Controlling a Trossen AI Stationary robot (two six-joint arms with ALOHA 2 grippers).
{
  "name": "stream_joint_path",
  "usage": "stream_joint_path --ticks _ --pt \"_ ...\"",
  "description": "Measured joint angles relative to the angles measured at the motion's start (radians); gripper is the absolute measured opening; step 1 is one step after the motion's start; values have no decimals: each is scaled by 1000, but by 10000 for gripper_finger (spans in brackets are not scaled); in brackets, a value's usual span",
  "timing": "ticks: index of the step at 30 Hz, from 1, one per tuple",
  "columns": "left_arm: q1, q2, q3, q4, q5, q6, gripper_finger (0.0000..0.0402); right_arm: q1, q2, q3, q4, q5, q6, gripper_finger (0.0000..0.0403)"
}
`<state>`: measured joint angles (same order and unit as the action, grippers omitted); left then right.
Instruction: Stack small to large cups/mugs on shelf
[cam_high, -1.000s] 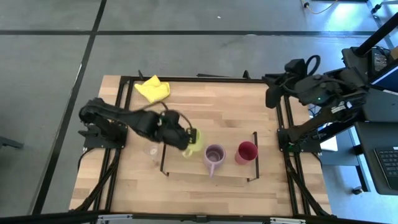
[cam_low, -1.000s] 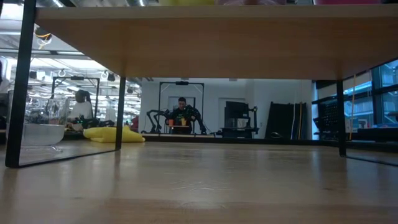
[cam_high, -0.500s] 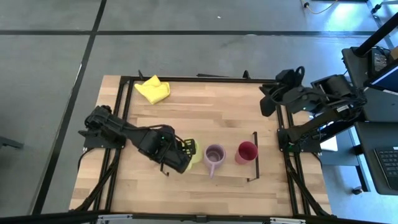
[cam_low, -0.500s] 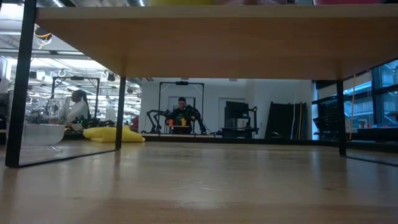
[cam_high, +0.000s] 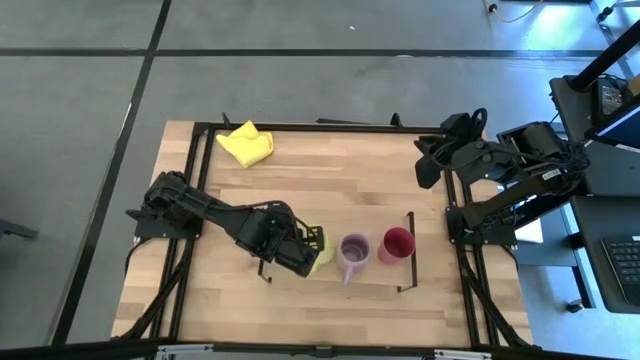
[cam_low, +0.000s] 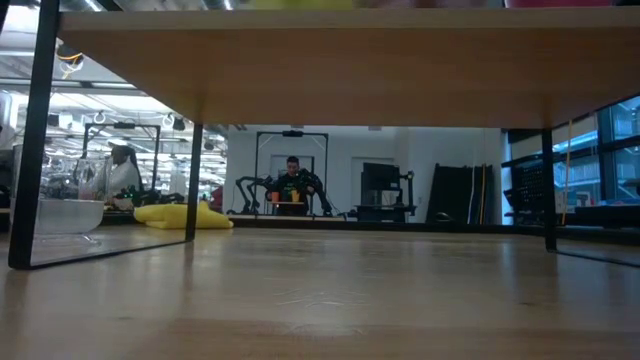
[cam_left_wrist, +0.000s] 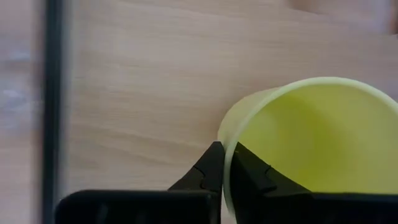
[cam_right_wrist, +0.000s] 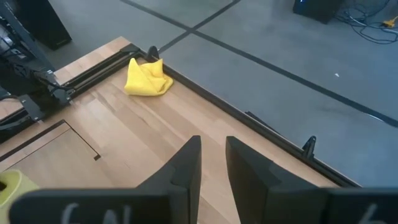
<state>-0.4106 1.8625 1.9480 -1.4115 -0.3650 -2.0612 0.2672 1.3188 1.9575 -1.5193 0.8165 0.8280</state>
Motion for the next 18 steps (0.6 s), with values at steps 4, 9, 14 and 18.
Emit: stream_joint_path --ticks 4,9,14,18 --pt "4 -12 0 9 -30 31 29 0 -1 0 9 0 -5 76" --pt "1 -12 0 -7 -14 30 52 0 -1 0 49 1 -24 76" --pt "-1 -13 0 9 -12 39 64 0 -1 0 90 2 -60 76" --pt "-7 -13 0 34 -9 53 65 0 -1 0 113 2 -79 76"
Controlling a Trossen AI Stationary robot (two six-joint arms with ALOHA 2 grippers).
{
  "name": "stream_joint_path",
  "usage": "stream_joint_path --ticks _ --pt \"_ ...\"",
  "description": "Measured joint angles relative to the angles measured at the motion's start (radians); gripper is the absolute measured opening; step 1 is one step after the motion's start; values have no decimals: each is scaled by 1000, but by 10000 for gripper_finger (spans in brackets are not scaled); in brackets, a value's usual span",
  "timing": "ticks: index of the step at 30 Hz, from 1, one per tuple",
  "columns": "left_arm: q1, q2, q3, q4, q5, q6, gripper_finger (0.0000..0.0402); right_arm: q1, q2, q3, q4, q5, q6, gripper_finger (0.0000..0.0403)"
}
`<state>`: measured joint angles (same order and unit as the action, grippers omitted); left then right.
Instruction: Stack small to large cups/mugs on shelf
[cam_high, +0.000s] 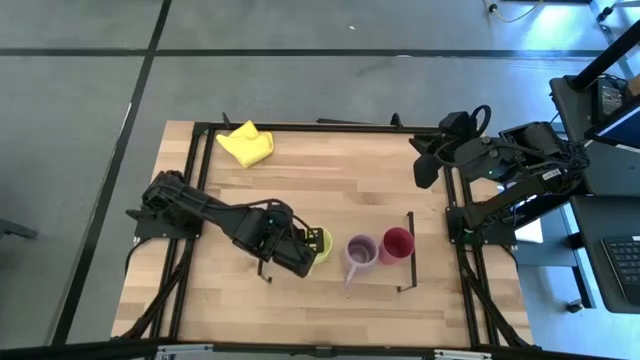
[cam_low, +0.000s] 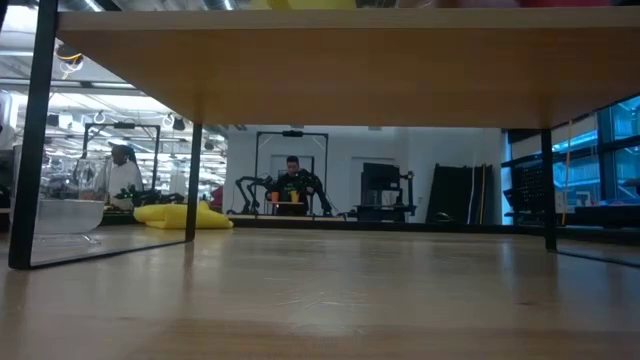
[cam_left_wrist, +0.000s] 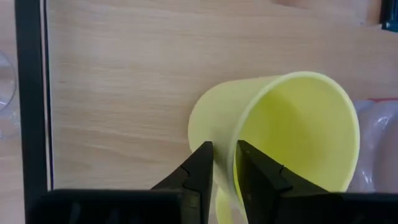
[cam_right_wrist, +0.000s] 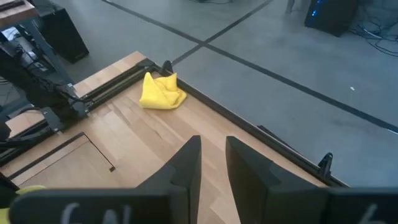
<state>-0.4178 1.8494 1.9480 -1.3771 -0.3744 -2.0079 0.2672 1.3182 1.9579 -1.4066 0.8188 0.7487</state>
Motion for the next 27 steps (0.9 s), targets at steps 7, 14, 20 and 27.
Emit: stream_joint_path --ticks 7,14,20,27 --pt "-42 -50 0 0 -65 2 65 0 0 0 6 -8 -23 76" --pt "-99 -95 1 -95 -193 23 65 28 25 0 98 -124 -119 76" --pt "-111 -98 -15 -195 -211 77 66 122 124 0 271 -328 -239 76" --pt "-83 -107 -15 -193 -277 223 66 208 259 0 284 -464 -168 76"
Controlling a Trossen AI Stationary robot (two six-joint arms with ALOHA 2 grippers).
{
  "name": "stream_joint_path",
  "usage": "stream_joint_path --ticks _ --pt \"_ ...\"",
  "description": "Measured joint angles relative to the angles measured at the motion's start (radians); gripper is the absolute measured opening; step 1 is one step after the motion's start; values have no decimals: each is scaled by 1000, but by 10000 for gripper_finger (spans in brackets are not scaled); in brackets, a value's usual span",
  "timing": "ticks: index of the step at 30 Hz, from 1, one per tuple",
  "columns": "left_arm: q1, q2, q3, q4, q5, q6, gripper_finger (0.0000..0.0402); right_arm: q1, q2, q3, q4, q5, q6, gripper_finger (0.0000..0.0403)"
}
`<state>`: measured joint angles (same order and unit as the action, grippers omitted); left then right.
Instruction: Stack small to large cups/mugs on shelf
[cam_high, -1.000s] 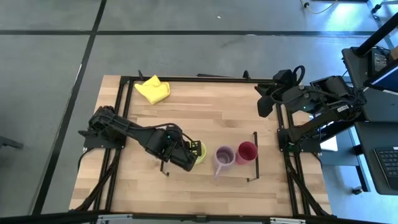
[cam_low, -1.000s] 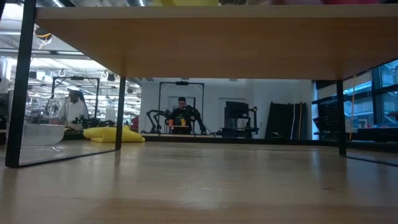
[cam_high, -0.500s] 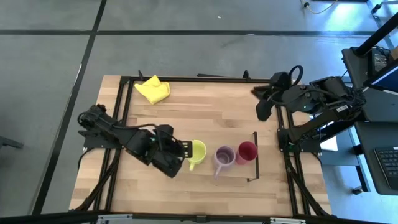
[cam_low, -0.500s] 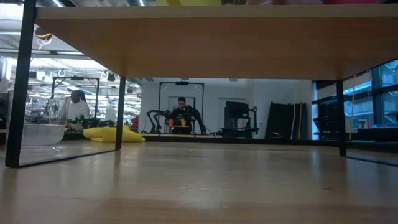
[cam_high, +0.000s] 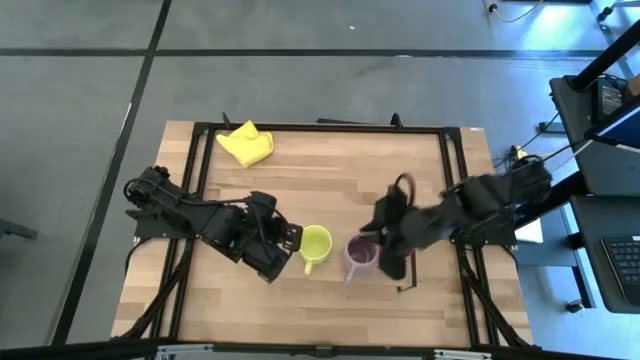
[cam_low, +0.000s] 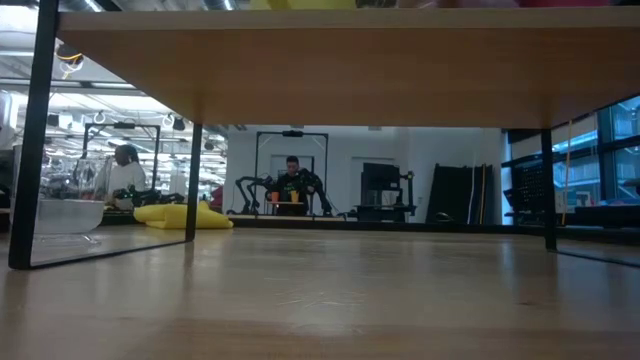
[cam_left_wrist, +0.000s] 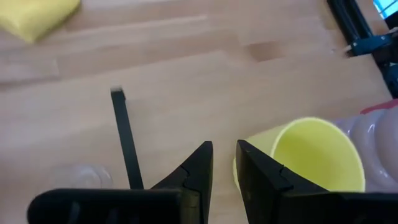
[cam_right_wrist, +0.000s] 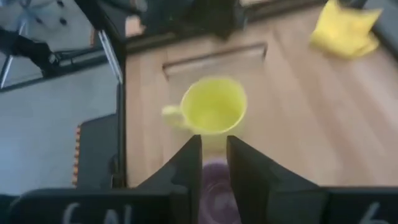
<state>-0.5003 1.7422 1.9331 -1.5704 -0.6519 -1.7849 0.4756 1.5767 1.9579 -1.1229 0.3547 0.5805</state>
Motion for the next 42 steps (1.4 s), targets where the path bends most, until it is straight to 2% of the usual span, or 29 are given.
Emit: stream_joint_path --ticks 7,11,16,19,25,35,42 --pt "-19 -24 0 0 -34 136 66 14 129 0 -157 -18 310 76" --pt "-40 -76 0 0 -70 218 66 23 154 0 -111 -12 422 74" --pt "-46 -137 0 -1 -124 313 66 27 173 0 -130 22 510 33" --pt "-45 -153 0 -1 -129 368 66 18 185 0 -138 29 535 7" --pt "-45 -161 0 -1 -123 433 66 11 210 0 -151 14 563 4" --pt "-45 -162 0 -1 -123 434 66 6 221 0 -215 11 566 4" --pt "-45 -161 0 0 -142 426 66 3 221 0 -247 48 539 2"
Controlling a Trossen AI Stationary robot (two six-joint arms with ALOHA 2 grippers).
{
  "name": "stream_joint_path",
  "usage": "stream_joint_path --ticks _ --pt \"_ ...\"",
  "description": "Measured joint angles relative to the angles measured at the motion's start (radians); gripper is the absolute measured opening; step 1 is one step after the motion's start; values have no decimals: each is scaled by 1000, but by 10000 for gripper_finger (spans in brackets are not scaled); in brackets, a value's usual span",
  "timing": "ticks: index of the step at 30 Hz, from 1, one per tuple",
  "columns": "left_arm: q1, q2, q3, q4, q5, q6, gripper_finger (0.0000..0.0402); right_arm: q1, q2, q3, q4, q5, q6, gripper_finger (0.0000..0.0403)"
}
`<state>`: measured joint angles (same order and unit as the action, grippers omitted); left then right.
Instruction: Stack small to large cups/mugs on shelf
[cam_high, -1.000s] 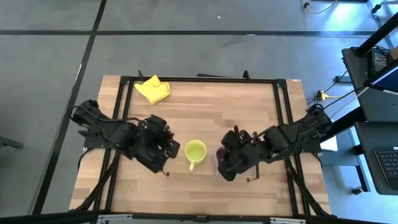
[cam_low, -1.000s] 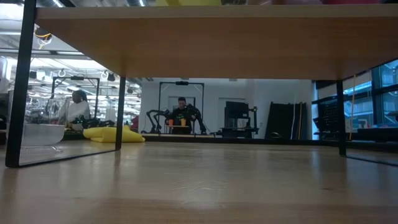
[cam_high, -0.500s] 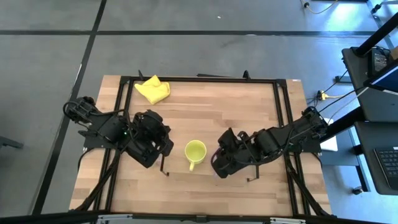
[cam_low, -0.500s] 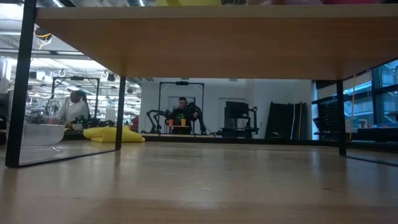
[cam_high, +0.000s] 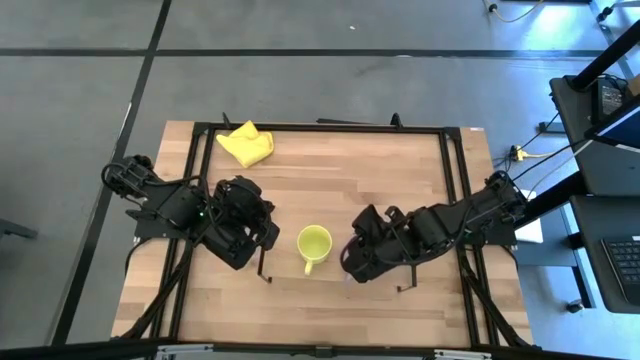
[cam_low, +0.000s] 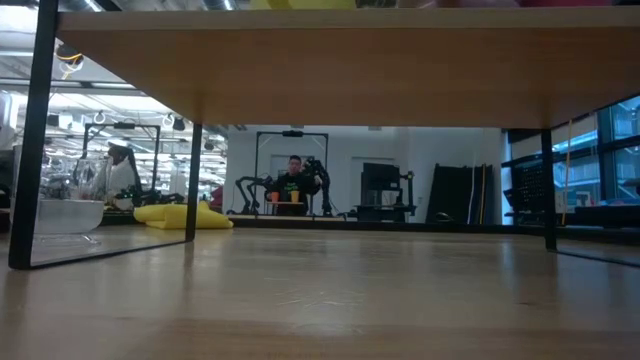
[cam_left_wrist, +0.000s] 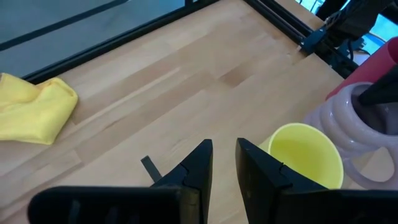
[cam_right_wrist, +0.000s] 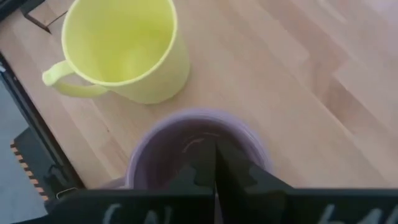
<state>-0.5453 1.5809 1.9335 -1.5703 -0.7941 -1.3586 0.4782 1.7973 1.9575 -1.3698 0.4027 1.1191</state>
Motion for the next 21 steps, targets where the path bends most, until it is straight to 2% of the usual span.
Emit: stream_joint_path --ticks 11,21 --pt "0 0 0 1 -17 -26 66 -36 1 0 90 -38 -112 4" --pt "0 0 0 0 -17 -26 66 -42 8 2 90 -37 -164 3"
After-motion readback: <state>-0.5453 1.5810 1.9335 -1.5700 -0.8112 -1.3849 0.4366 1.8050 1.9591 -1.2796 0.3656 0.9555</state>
